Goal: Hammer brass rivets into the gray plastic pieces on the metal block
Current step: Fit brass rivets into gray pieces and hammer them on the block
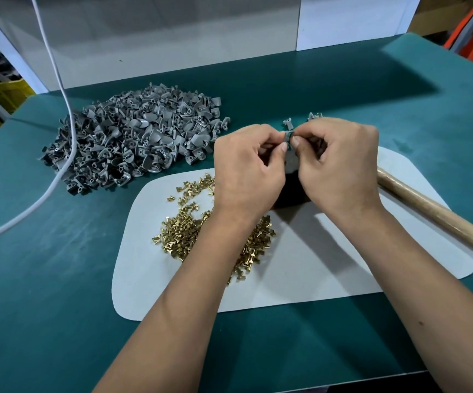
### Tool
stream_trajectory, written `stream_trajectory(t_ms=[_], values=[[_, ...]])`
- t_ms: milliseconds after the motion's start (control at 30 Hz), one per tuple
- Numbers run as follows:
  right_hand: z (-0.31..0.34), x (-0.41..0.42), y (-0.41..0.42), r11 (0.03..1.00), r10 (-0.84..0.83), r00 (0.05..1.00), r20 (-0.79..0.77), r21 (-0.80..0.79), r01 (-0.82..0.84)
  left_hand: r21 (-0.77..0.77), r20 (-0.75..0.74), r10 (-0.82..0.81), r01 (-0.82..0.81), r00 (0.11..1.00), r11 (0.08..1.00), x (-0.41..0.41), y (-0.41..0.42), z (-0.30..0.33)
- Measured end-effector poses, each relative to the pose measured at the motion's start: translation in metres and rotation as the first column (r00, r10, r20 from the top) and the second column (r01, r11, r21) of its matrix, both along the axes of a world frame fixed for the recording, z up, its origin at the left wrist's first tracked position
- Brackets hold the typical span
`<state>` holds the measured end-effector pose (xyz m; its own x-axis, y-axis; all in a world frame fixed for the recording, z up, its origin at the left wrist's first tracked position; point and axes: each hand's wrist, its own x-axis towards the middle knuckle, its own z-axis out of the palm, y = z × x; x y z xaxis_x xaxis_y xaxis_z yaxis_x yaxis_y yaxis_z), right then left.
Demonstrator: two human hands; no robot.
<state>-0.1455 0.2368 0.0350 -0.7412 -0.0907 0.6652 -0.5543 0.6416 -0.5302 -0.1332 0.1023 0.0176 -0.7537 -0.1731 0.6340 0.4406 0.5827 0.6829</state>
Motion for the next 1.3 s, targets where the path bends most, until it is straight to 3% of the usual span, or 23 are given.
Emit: stream_trajectory(t_ms=[100, 300, 567, 800, 967, 1100, 1300], values=[[0.0, 0.001, -0.001, 0.998, 0.006, 0.999, 0.034, -0.055, -0.004, 0.025, 0.029, -0.026, 0.025, 0.999, 0.999, -0.001, -0.002, 0.001], [0.001, -0.004, 0.003, 0.99, 0.137, 0.99, 0.046, -0.047, -0.134, 0.289, 0.143, -0.065, 0.021, 0.988, 0.957, -0.002, -0.006, 0.001], [-0.004, -0.009, 0.012, 0.988, 0.148, 0.982, -0.12, 0.051, -0.143, 0.361, 0.175, -0.086, 0.018, 0.981, 0.933, -0.003, -0.008, 0.0], [-0.005, -0.012, 0.014, 0.982, 0.183, 0.969, -0.168, 0.087, -0.17, 0.419, 0.238, -0.235, 0.119, 0.942, 0.9, -0.001, -0.012, 0.003], [-0.007, -0.012, 0.009, 0.986, 0.168, 0.983, -0.078, 0.023, -0.167, 0.478, 0.192, -0.263, 0.144, 0.945, 0.866, -0.001, -0.015, 0.005], [-0.006, -0.01, 0.008, 0.986, 0.156, 0.988, -0.019, -0.057, -0.157, 0.569, 0.164, -0.388, 0.234, 0.907, 0.789, -0.001, -0.016, 0.003], [-0.004, -0.008, 0.006, 0.979, 0.186, 0.983, -0.002, -0.089, -0.185, 0.556, 0.113, -0.399, 0.275, 0.91, 0.784, -0.003, -0.02, 0.004]])
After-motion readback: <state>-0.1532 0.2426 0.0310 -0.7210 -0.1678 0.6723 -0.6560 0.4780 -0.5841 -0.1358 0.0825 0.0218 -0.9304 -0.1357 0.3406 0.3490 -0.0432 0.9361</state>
